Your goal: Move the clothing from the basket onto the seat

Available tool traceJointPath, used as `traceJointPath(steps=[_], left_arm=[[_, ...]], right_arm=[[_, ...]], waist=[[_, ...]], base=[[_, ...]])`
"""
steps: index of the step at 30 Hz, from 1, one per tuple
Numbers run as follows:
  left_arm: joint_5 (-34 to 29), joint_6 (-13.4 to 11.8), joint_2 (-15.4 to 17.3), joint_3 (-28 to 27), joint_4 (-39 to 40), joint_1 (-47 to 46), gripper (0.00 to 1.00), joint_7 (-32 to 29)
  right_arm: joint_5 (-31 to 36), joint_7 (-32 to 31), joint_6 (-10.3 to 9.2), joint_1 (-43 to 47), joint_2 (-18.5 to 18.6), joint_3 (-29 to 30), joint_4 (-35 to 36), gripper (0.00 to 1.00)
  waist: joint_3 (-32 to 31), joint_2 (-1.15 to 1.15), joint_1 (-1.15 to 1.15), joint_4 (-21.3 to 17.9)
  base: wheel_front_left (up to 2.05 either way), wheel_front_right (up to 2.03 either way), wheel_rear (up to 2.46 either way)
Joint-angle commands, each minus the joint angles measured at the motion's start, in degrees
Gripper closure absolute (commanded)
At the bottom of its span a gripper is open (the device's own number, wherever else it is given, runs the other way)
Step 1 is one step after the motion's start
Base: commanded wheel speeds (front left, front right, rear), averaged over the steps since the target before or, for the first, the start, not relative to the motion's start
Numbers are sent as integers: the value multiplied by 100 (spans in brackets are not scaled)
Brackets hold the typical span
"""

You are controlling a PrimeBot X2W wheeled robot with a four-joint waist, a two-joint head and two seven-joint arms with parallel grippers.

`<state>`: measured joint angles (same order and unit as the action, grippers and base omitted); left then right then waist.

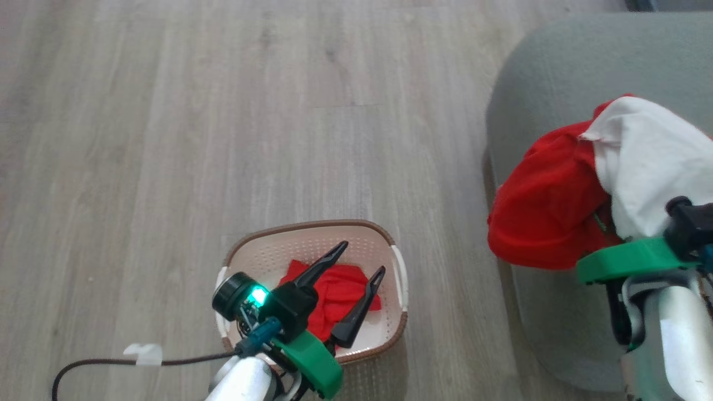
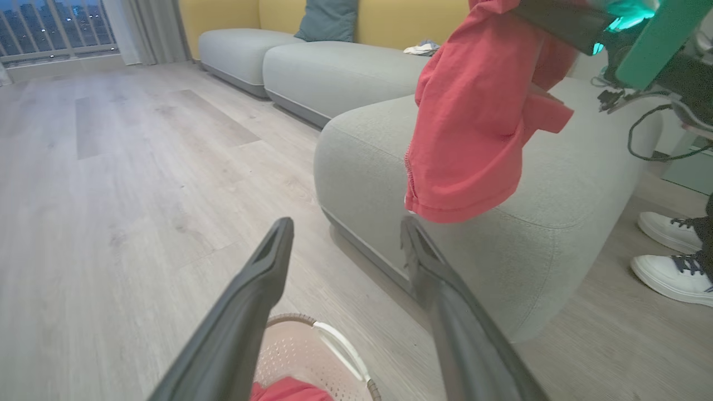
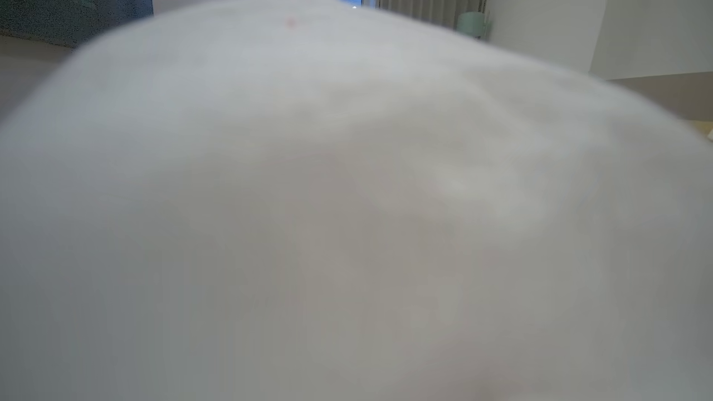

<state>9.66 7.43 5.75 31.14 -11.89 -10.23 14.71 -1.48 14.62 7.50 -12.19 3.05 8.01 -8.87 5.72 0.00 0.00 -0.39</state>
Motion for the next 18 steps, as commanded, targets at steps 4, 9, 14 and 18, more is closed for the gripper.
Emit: traceJointPath(steps=[4, 9, 14, 18], left_arm=[[29, 5, 72, -118, 276, -219, 0, 29], [13, 5, 132, -24, 368, -267, 0, 29], [21, 5, 174, 83, 458, -306, 0, 29], [18, 5, 197, 159, 488, -322, 0, 29]], right_arm=[[80, 38, -1, -136, -17, 25, 342, 100], [70, 38, -1, -106, -17, 160, 461, 100], [15, 38, -1, -36, -17, 263, 554, 100], [-52, 38, -1, 46, -17, 307, 610, 100]], waist=[[145, 0, 0, -423], [277, 0, 0, -895], [397, 0, 0, -1305], [468, 0, 0, -1570]], base=[[0, 0, 0], [0, 0, 0], [0, 0, 0], [0, 0, 0]])
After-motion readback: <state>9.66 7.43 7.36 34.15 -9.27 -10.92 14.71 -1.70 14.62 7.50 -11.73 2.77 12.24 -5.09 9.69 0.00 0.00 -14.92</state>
